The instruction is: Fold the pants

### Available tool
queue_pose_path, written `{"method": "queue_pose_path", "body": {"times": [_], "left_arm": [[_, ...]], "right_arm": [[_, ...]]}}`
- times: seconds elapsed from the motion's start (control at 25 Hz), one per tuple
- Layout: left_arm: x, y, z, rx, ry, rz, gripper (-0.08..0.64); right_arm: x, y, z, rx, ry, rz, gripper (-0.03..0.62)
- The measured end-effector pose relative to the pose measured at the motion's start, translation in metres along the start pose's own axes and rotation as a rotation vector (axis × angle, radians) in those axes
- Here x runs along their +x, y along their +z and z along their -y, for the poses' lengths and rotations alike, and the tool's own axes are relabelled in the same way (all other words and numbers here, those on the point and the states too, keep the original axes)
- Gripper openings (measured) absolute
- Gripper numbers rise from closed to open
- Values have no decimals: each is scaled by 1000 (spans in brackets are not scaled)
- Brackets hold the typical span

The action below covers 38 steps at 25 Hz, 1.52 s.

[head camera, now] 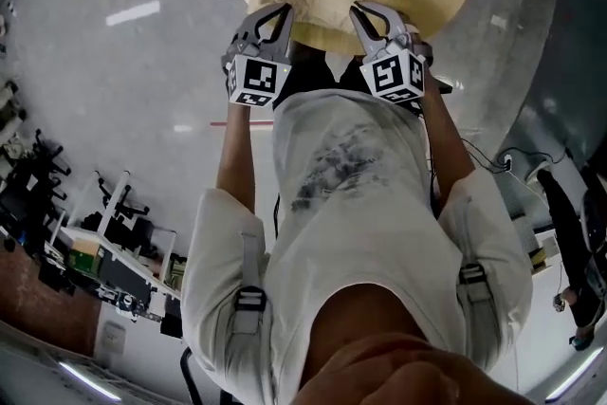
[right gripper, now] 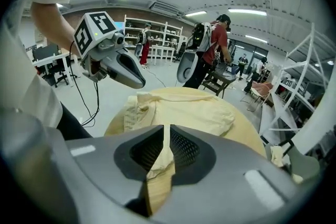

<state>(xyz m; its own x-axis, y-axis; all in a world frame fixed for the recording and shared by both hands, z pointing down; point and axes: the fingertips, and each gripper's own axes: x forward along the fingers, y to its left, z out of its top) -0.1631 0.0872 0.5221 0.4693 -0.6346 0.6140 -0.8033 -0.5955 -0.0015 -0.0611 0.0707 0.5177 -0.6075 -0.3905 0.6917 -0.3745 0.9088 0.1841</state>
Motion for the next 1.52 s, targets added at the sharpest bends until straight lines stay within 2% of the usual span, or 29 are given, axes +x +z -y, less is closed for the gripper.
{"method": "queue_pose_path", "body": {"times": [0.2, 0.44, 0.68, 0.84, 1.28, 1.52], "left_arm": [[11, -20, 10, 98, -102, -63, 74], [14, -37, 18, 185, -181, -123, 168], [22, -60, 19, 236, -260, -169, 272], [30, -74, 20, 272, -281, -196, 326], [40, -100, 9, 278, -323, -243, 365], [47, -117, 4, 288, -325, -287, 352]], "right_arm": [[4, -12, -16, -11, -13, -38, 74], [5, -21, -32, -27, -10, -69, 115], [18, -33, -43, -37, 12, -98, 157], [24, -42, -47, -34, 26, -112, 187], [43, -64, -59, -15, 84, -172, 287], [52, -81, -59, -22, 92, -205, 287]]}}
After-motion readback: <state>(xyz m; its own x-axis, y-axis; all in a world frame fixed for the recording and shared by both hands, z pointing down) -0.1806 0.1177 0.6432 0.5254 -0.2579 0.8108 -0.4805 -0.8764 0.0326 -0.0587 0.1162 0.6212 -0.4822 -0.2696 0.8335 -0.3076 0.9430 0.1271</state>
